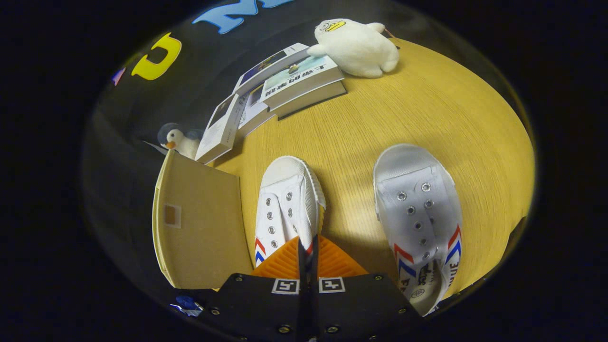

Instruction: Open the storage box then place both shoes into the box .Put the left shoe in first, then the right shoe, with the right side of both shoes facing outward in a uniform manner.

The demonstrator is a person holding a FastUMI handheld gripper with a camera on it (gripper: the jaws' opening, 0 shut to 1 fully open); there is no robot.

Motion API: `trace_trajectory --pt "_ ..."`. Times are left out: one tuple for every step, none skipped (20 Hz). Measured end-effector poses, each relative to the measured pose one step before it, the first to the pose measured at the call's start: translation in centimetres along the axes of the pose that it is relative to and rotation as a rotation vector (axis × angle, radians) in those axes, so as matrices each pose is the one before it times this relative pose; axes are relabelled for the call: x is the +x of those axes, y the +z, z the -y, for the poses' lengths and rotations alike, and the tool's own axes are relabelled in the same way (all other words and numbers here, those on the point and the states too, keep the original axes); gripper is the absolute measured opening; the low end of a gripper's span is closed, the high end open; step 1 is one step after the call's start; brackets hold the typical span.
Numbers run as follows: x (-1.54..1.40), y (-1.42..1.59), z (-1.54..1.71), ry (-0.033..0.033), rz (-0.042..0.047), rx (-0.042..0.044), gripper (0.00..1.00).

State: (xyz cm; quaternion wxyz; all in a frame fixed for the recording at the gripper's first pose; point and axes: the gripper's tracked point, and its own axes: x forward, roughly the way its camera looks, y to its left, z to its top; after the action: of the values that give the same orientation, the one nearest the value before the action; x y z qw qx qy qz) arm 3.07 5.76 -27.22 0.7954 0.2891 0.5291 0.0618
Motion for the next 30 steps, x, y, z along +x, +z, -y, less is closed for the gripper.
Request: trace_trajectory --pt "-0.492 0.388 -0.771 0.01587 0.00834 0.00345 0.01" --pt "-0.598 0.398 -0.971 0.017 0.00729 0.00308 0.01" --pt "-0.675 0.359 -0.918 0.01413 0.00905 0.00304 0.01" --pt "-0.644 0.342 -0.912 0.0118 0.00594 -0.00178 0.01" --pt "-0.533 0.326 -0.883 0.00905 0.00724 -0.0033 0.01" --pt "-0.527 0.261 -0.892 0.0084 0.00312 -0.00956 0.0" --pt "-0.477 0.194 -0.973 0.00925 0.00353 -0.01077 0.0" --pt "-0.422 0.266 -0.967 0.00898 0.00445 -0.01023 0.0" --pt "-0.394 0.199 -0.947 0.00963 0.00638 -0.00861 0.01" --pt "-0.306 0.295 -0.938 0.00958 0.0054 -0.00758 0.0" --pt "-0.214 0.231 -0.857 0.00626 0.00558 -0.00608 0.0" --pt "-0.257 0.276 -0.843 0.00466 0.00384 -0.00831 0.01" --pt "-0.13 0.219 -0.893 0.00528 0.00483 -0.00865 0.0" --pt "-0.143 0.223 -0.863 0.00558 0.00406 -0.01057 0.0" --pt "-0.093 0.194 -0.9 0.00574 0.00261 -0.00892 0.0" --pt "0.024 0.202 -0.919 0.00668 0.00165 -0.00907 0.01" --pt "0.125 0.135 -0.889 0.00661 0.00207 -0.00712 0.01" --pt "0.226 0.117 -0.926 0.00687 0.00033 -0.00725 0.01" --pt "0.292 -0.074 -0.914 0.00697 -0.00175 -0.00691 0.01" --pt "0.354 -0.071 -0.838 0.00617 -0.00183 -0.00661 0.0" --pt "0.505 -0.152 -0.827 0.00545 -0.0067 -0.00635 0.01" --pt "0.471 -0.179 -0.797 0.00368 -0.00572 -0.00477 0.01" --pt "0.521 -0.21 -0.747 0.00273 -0.00766 -0.00751 0.01" --pt "0.477 -0.224 -0.688 0.00209 -0.0064 -0.00938 0.01" --pt "0.568 -0.211 -0.635 -0.00032 -0.00214 -0.01244 0.01" --pt "0.621 -0.198 -0.503 -0.00279 -0.00022 -0.01596 0.0" --pt "0.62 -0.259 -0.496 -0.00333 -0.00105 -0.01179 0.01" --pt "0.544 -0.29 -0.51 -0.00045 -0.00406 -0.00748 0.01" --pt "0.61 -0.305 -0.562 0.0027 -0.00485 -0.00393 0.01" --pt "0.584 -0.281 -0.448 0.00231 -0.00682 -0.00071 0.01"
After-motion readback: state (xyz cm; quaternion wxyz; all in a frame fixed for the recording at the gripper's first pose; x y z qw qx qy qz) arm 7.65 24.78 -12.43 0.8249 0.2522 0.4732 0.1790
